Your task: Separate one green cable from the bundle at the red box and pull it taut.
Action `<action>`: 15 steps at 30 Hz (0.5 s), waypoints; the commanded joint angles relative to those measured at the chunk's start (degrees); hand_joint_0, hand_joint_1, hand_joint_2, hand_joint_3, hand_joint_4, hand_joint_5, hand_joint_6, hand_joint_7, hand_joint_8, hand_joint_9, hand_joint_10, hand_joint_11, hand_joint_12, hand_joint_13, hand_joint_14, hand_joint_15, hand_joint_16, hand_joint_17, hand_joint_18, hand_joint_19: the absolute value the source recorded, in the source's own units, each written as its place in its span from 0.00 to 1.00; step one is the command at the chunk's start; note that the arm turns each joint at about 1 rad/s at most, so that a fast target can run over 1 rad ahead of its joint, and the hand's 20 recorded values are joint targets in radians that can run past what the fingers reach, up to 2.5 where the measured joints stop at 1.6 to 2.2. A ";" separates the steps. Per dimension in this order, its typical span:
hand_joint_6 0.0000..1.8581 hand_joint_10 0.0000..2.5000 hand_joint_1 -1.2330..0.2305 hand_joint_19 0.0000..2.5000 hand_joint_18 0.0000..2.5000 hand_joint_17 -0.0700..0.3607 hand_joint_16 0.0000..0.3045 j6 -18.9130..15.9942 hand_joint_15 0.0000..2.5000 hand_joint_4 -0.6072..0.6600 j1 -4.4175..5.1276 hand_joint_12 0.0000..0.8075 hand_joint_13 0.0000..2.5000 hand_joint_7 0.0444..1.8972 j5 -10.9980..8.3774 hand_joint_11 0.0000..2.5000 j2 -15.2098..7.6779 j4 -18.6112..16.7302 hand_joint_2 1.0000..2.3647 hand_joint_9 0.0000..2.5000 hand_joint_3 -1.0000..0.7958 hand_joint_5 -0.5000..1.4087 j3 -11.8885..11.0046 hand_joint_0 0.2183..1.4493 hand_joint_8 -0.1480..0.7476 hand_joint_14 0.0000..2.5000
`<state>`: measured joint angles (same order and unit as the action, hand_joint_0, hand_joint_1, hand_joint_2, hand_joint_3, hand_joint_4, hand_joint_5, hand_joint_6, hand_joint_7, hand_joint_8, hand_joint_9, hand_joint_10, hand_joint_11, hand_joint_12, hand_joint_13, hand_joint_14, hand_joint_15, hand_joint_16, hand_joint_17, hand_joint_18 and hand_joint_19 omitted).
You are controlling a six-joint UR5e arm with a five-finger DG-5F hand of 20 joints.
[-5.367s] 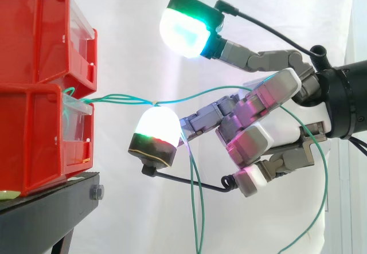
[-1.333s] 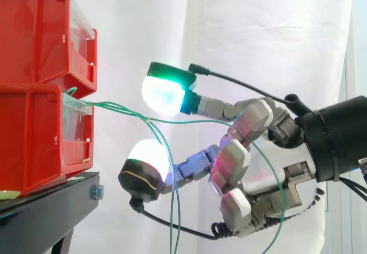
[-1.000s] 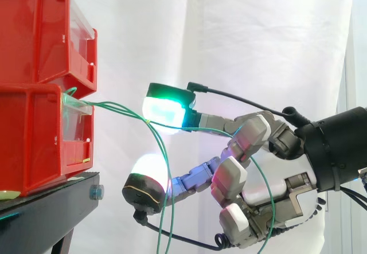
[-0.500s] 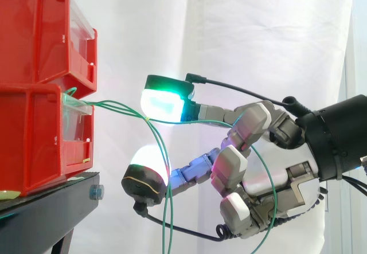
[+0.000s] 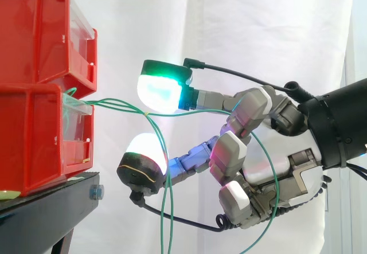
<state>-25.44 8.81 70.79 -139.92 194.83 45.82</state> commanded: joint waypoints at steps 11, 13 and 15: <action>0.27 0.01 0.48 0.14 0.57 0.56 0.25 -0.14 0.23 0.60 2.26 0.52 0.64 0.69 -3.29 0.18 0.00 -2.26 0.00 0.82 0.28 0.33 2.08 0.19 0.41 0.01; 0.27 0.01 0.48 0.14 0.57 0.56 0.25 -0.14 0.24 0.60 2.53 0.53 0.64 0.69 -3.37 0.18 0.00 -2.35 0.00 0.82 0.28 0.33 2.26 0.19 0.42 0.01; 0.27 0.01 0.49 0.14 0.57 0.56 0.25 -0.14 0.23 0.60 2.97 0.53 0.64 0.69 -3.55 0.18 0.00 -3.06 0.00 0.82 0.28 0.33 2.70 0.19 0.42 0.01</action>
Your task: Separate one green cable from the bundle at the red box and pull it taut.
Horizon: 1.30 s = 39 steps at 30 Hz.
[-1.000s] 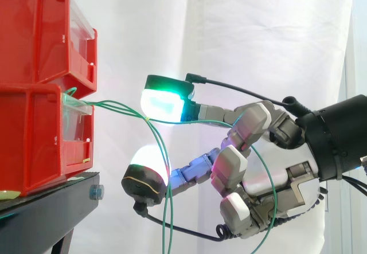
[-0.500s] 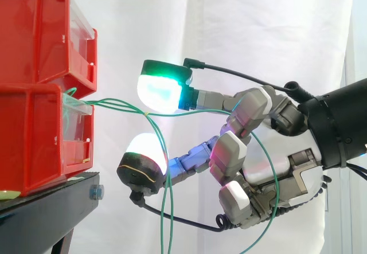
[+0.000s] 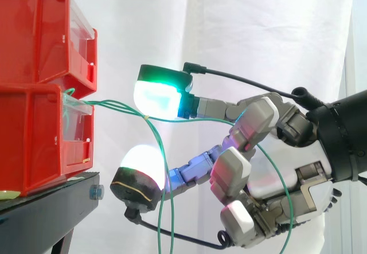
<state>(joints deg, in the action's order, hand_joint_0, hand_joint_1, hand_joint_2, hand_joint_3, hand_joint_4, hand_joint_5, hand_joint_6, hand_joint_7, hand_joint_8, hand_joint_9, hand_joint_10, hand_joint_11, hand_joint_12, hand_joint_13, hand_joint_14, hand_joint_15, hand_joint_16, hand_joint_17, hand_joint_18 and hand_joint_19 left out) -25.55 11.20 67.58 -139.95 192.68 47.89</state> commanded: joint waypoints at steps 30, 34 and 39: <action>0.27 0.01 0.49 0.15 0.54 0.53 0.23 -2.22 0.24 0.59 -0.21 0.50 0.63 0.69 -0.61 0.19 0.03 3.67 0.00 0.81 0.28 0.33 -2.98 0.25 0.40 0.01; 0.27 0.01 0.49 0.16 0.54 0.52 0.22 -2.40 0.25 0.59 -0.30 0.49 0.62 0.68 -0.52 0.19 0.03 3.58 0.00 0.81 0.28 0.33 -2.63 0.27 0.39 0.01; 0.27 0.01 0.51 0.17 0.53 0.51 0.22 -3.10 0.25 0.58 -0.56 0.47 0.63 0.69 -0.26 0.20 0.03 3.76 0.00 0.82 0.28 0.33 -2.46 0.30 0.38 0.01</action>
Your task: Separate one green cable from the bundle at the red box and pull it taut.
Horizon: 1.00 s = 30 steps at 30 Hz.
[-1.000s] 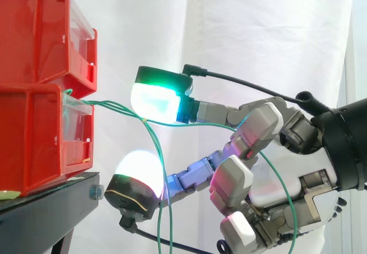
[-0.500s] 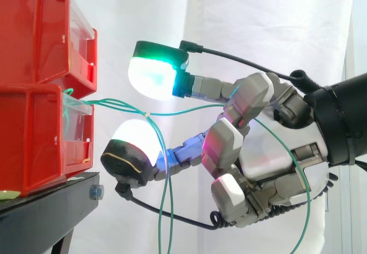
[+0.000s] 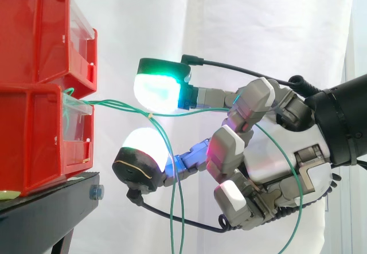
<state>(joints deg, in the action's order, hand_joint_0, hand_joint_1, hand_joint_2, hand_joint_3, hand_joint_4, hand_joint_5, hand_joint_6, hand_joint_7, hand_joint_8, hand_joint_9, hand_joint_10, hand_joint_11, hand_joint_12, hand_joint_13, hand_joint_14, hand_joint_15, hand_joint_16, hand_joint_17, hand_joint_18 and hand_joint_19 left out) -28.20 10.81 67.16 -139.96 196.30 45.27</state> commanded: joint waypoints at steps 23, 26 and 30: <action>0.27 0.01 0.36 0.17 0.52 0.48 0.20 -0.98 0.25 0.56 -0.27 0.49 0.63 0.69 0.70 0.21 0.04 0.05 0.01 0.83 0.39 0.33 0.34 0.40 0.42 0.01; 0.27 0.01 0.36 0.17 0.52 0.48 0.20 -0.98 0.25 0.56 0.00 0.49 0.63 0.69 0.52 0.22 0.04 0.23 0.01 0.84 0.39 0.33 -0.18 0.40 0.42 0.01; 0.27 0.01 0.36 0.17 0.52 0.48 0.20 -0.98 0.25 0.56 0.00 0.48 0.63 0.69 0.43 0.22 0.04 1.63 0.01 0.84 0.39 0.33 -0.89 0.40 0.42 0.01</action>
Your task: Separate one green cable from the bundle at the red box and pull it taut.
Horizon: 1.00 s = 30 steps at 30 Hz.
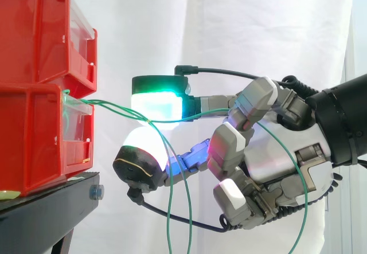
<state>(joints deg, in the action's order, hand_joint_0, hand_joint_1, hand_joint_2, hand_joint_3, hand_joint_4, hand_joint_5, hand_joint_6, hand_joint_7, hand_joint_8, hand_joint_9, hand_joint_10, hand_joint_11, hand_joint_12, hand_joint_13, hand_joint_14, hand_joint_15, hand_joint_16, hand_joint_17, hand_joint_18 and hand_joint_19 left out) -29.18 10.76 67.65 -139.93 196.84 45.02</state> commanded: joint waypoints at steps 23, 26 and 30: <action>0.27 0.01 0.35 0.17 0.53 0.47 0.19 -1.14 0.25 0.55 0.32 0.48 0.63 0.68 1.35 0.23 0.09 6.36 0.01 0.83 0.41 0.33 -2.66 0.40 0.43 0.01; 0.27 0.01 0.35 0.17 0.53 0.46 0.19 -1.93 0.25 0.55 0.40 0.48 0.63 0.68 1.79 0.24 0.09 6.98 0.01 0.83 0.41 0.33 -2.57 0.40 0.44 0.01; 0.27 0.01 0.35 0.18 0.53 0.46 0.19 -2.28 0.25 0.55 0.58 0.48 0.63 0.68 1.79 0.24 0.27 7.86 0.01 0.83 0.41 0.33 -2.57 0.40 0.44 0.01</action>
<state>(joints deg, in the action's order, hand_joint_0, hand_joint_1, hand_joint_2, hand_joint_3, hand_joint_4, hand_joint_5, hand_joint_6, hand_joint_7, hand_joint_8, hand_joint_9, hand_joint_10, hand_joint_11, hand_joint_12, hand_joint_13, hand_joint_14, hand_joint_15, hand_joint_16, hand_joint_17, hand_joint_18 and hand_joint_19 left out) -31.18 11.21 69.36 -139.79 204.02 42.38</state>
